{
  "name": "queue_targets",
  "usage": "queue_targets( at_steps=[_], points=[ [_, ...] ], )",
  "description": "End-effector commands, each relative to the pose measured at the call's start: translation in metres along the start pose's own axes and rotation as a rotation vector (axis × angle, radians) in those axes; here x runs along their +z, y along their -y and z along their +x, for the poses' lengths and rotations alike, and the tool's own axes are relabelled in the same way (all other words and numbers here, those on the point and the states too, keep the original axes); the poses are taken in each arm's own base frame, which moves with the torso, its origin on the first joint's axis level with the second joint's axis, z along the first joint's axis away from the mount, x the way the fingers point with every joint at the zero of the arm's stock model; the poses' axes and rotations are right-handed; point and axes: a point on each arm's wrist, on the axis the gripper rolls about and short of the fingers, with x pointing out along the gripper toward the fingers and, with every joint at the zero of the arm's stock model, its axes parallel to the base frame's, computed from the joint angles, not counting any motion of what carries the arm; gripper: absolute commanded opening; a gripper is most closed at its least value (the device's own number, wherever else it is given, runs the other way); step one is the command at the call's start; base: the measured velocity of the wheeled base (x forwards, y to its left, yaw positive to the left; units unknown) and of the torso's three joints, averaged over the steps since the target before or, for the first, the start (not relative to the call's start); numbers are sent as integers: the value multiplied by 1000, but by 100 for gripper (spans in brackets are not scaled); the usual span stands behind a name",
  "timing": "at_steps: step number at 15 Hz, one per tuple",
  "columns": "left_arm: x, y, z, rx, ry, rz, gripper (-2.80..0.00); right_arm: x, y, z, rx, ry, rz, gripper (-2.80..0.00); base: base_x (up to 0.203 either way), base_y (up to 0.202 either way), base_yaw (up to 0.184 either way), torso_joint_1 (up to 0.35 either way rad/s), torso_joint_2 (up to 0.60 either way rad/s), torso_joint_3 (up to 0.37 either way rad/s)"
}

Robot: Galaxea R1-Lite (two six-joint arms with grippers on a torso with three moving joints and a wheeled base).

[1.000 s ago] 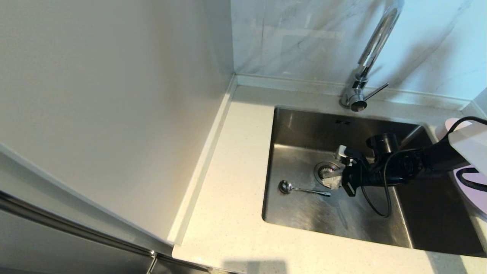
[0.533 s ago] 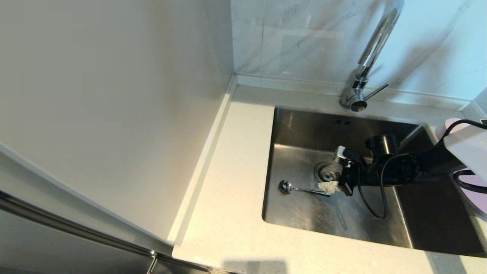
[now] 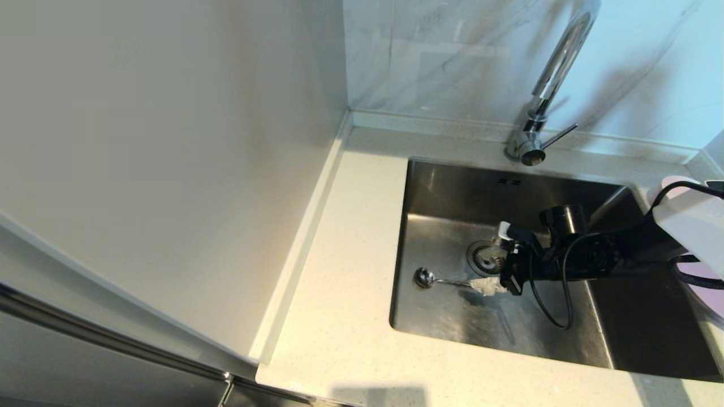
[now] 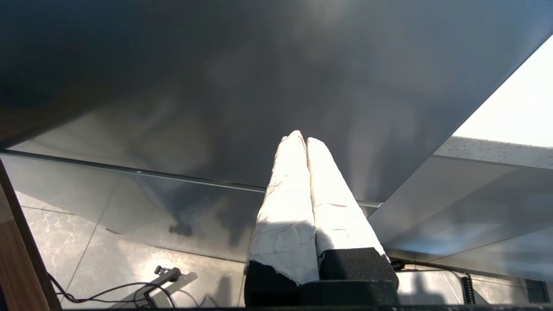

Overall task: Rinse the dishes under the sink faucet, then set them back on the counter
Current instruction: Put a spoon back to the table from the sink

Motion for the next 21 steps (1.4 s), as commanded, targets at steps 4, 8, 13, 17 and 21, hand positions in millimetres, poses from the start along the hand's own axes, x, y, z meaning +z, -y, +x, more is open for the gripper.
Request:
queue_targets(
  at_steps=[4, 8, 13, 17, 21],
  points=[
    [0, 0, 0, 0, 0, 0, -280, -7, -3, 12, 24, -6, 6, 0, 0, 0, 0, 0, 0, 0],
    [0, 0, 0, 0, 0, 0, -280, -26, -3, 31, -15, 31, -39, 0, 0, 0, 0, 0, 0, 0],
    [0, 0, 0, 0, 0, 0, -280, -27, -9, 50, -40, 82, -105, 0, 0, 0, 0, 0, 0, 0],
    [0, 0, 0, 1, 0, 0, -280, -24, -12, 53, -30, 88, -114, 0, 0, 0, 0, 0, 0, 0],
    [0, 0, 0, 0, 0, 0, -280, -21, -14, 55, -23, 92, -122, 0, 0, 0, 0, 0, 0, 0]
  ],
)
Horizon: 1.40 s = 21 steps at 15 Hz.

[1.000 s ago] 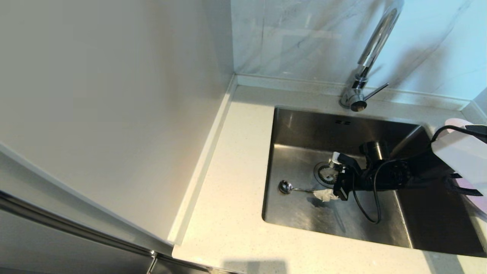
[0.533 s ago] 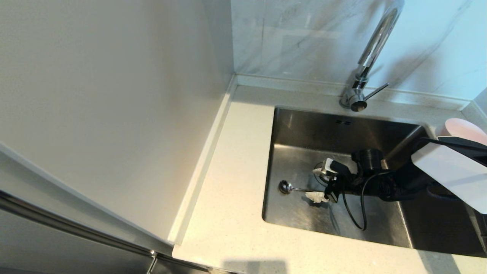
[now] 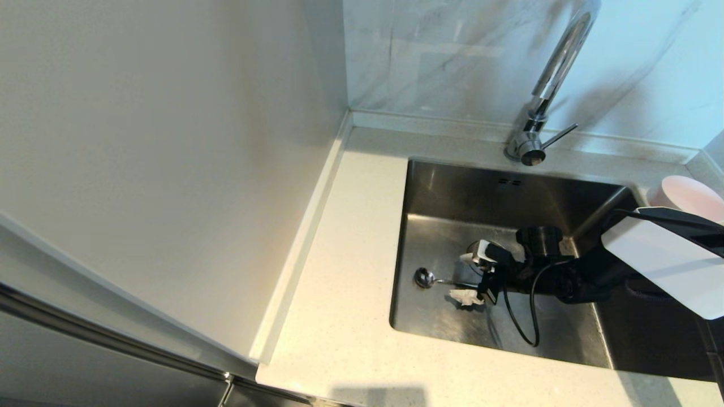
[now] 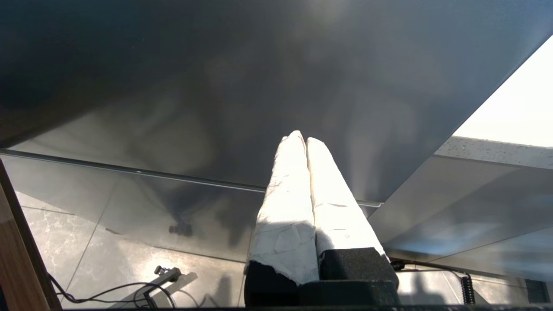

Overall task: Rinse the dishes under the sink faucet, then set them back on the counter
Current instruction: Put a spoon back to the table from the sink

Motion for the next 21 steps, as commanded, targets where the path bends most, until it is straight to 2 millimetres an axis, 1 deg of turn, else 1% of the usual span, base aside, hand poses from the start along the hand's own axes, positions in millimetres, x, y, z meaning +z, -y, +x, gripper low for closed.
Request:
queue_targets(
  at_steps=[1, 6, 9, 12, 15, 18, 21],
  points=[
    [0, 0, 0, 1, 0, 0, -280, 4, -2, 3, 8, 10, -16, 0, 0, 0, 0, 0, 0, 0],
    [0, 0, 0, -1, 0, 0, -280, 4, -8, 7, 17, 13, -21, 0, 0, 0, 0, 0, 0, 0],
    [0, 0, 0, 1, 0, 0, -280, -1, -10, 10, 13, 6, -19, 0, 0, 0, 0, 0, 0, 0],
    [0, 0, 0, 0, 0, 0, -280, -11, -12, 17, 18, -17, -2, 0, 0, 0, 0, 0, 0, 0],
    [0, 0, 0, -1, 0, 0, -280, -16, -15, 22, 18, -32, 4, 0, 0, 0, 0, 0, 0, 0],
    [0, 0, 0, 1, 0, 0, -280, -17, -17, 26, 11, -50, 3, 0, 0, 0, 0, 0, 0, 0],
    [0, 0, 0, 1, 0, 0, -280, -9, -14, 32, -12, -57, 2, 0, 0, 0, 0, 0, 0, 0]
  ],
)
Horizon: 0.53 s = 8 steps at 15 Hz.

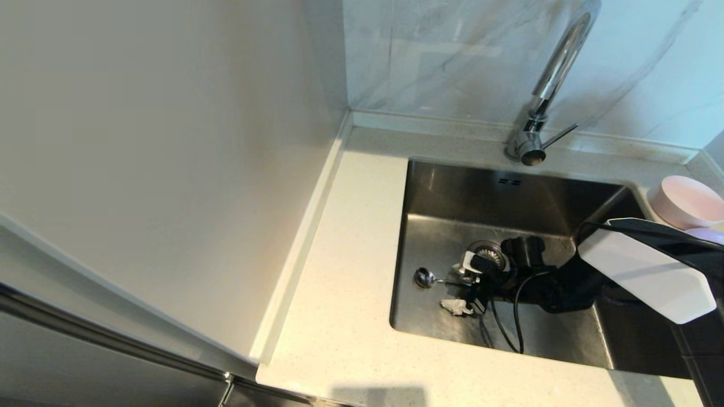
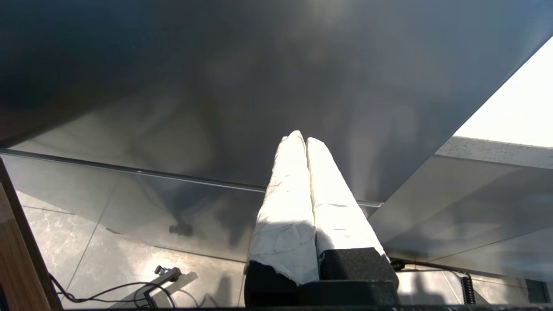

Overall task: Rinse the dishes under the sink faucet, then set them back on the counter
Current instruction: Put a spoon back to the table from the sink

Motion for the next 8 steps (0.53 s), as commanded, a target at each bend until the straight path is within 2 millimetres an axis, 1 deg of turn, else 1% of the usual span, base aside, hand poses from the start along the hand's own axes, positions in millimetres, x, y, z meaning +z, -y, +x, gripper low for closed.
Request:
queue_targets(
  at_steps=[1, 3, 8],
  points=[
    [0, 0, 0, 0, 0, 0, -280, 6, 0, 6, -3, 1, 2, 0, 0, 0, 0, 0, 0, 0],
    [0, 0, 0, 1, 0, 0, -280, 10, 0, 10, -26, -20, 16, 0, 0, 0, 0, 0, 0, 0],
    [0, 0, 0, 1, 0, 0, -280, 8, -1, 13, -14, -50, 34, 0, 0, 0, 0, 0, 0, 0]
  ],
)
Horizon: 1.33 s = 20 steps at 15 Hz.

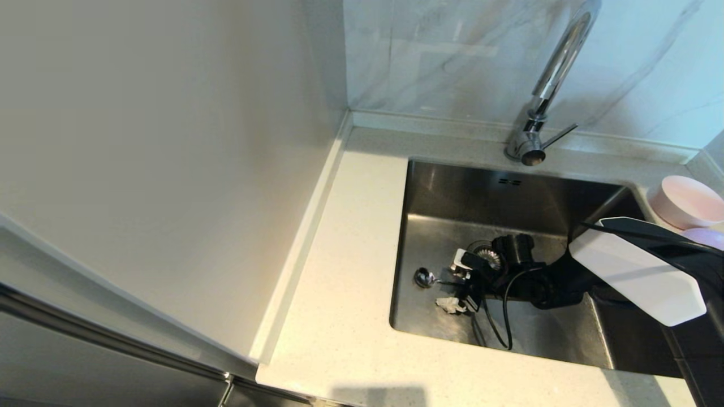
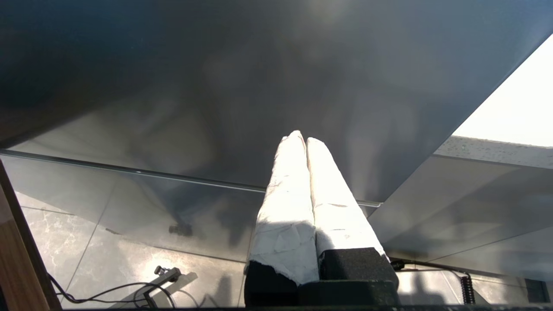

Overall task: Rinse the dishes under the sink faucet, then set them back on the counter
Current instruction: Put a spoon back to the table from the sink

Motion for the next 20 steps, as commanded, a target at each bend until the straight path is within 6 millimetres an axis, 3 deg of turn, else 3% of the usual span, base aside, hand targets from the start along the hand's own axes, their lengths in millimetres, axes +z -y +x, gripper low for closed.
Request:
queue_targets(
  at_steps=[1, 8, 9, 20],
  points=[
    [0, 0, 0, 0, 0, 0, -280, -3, -1, 3, 4, 0, -3, 0, 0, 0, 0, 0, 0, 0],
    [0, 0, 0, -1, 0, 0, -280, -4, 3, 8, -19, -8, -9, 0, 0, 0, 0, 0, 0, 0],
    [0, 0, 0, 0, 0, 0, -280, -5, 3, 8, -20, -10, -9, -280, 0, 0, 0, 0, 0, 0],
    [0, 0, 0, 0, 0, 0, -280, 1, 9, 8, -42, 1, 35, -280, 0, 0, 0, 0, 0, 0]
  ],
)
